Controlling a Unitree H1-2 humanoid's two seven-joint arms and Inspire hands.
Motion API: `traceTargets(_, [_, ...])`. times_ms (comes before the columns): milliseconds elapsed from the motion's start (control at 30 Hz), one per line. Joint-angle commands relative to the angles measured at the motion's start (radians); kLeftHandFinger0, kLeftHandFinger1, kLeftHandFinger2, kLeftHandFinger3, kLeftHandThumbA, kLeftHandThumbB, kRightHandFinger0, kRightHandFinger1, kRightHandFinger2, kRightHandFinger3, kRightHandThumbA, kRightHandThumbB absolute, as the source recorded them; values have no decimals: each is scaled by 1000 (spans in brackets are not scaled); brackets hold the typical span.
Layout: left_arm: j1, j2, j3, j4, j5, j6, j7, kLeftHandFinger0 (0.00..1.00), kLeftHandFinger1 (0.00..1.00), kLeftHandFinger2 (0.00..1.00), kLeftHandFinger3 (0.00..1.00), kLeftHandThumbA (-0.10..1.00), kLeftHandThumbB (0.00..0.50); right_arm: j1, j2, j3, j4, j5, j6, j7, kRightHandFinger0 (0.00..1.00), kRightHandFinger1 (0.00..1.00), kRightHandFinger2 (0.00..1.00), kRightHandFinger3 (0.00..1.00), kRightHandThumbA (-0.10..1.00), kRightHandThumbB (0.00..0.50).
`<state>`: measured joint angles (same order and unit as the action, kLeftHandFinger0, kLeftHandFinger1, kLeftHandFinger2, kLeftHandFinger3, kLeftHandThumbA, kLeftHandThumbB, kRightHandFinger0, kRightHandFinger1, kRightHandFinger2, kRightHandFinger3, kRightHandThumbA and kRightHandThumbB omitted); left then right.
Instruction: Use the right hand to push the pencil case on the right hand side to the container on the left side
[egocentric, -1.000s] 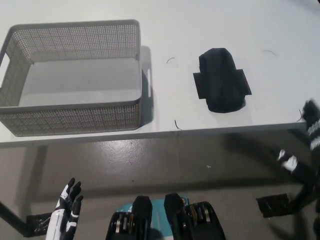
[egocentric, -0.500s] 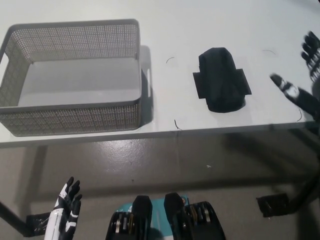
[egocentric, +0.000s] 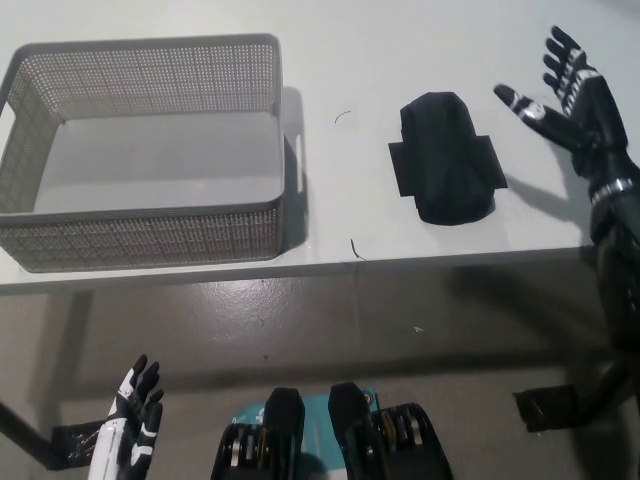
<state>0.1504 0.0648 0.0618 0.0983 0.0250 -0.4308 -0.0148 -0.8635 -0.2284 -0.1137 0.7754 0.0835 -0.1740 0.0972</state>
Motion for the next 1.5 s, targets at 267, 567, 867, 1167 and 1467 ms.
traceTargets(267, [9,4,3,-50,-17,-39,5,1000,1000,1000,1000,838,198,-258,-8,-11,361,17,-147,7,1000,1000,1000,1000,1000,370])
traceTargets(567, [18,2,5,-65,-19,-39,7,1000,1000,1000,1000,847,215,-294,14,-18,527,19,-167,0,1000,1000,1000,1000,1000,305])
traceTargets(867, [16,7,3,-76,-29,-39,-3,1000,1000,1000,1000,841,204,-269,28,-49,597,42,-160,3,1000,1000,1000,1000,1000,272])
traceTargets(1167, [19,10,4,-89,-41,-39,-12,1000,1000,1000,1000,830,209,-241,51,-40,619,36,-152,-7,1000,1000,1000,1000,1000,274])
traceTargets(1467, [20,8,-1,-109,-46,-39,-22,1000,1000,1000,1000,835,210,-233,89,-48,622,47,-146,-1,1000,1000,1000,1000,1000,279])
